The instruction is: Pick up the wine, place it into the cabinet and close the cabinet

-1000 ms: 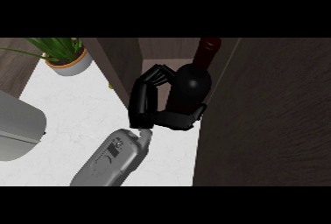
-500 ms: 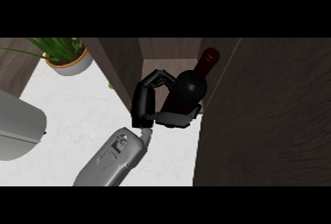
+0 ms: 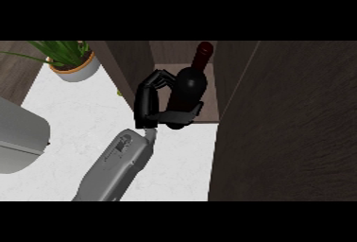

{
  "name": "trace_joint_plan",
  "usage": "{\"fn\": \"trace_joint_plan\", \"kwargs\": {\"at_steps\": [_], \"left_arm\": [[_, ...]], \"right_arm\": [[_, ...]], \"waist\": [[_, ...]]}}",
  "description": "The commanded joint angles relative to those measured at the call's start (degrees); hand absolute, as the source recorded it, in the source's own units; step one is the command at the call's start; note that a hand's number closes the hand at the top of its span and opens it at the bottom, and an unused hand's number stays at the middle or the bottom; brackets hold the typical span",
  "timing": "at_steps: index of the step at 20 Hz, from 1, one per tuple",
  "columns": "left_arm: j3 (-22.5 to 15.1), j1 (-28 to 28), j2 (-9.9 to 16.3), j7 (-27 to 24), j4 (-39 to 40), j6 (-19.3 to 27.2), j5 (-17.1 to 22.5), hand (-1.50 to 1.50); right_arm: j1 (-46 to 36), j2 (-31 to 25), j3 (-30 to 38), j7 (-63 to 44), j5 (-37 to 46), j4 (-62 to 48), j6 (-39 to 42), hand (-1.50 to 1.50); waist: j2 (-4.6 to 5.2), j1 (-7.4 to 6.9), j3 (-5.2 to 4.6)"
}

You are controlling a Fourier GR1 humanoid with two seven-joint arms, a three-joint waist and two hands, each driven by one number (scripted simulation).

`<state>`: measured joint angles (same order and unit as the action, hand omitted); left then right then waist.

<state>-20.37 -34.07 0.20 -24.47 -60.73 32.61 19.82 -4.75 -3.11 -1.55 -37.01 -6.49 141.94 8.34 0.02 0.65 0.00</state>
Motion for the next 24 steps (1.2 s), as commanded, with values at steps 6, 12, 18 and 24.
{"fn": "trace_joint_plan", "kwargs": {"at_steps": [6, 12, 18, 24], "left_arm": [[1.84, -2.84, 1.86, 6.52, -0.69, -3.10, 0.21, 1.50], [5.82, -8.17, -0.18, 0.05, 12.08, -5.02, 4.58, 1.50], [6.93, -15.15, -0.19, -2.39, 23.50, -4.56, 6.06, 1.50], [10.04, -20.96, 0.13, -7.07, 29.44, -3.57, 3.46, 1.50]], "right_arm": [[3.74, -0.32, 2.57, -1.90, -6.81, 6.86, 0.99, -1.50], [-1.65, 0.44, 1.00, -2.17, -4.18, 2.16, -1.01, -1.50], [0.55, 1.09, -0.80, -3.67, -4.35, 5.60, -0.71, -1.50], [1.25, 0.12, 2.07, -1.90, -7.89, 3.76, 0.95, -1.50]], "waist": [[-0.25, -0.38, 0.04], [0.06, 0.01, -0.01], [0.24, 0.87, -0.03], [0.28, 0.85, 0.01]]}}
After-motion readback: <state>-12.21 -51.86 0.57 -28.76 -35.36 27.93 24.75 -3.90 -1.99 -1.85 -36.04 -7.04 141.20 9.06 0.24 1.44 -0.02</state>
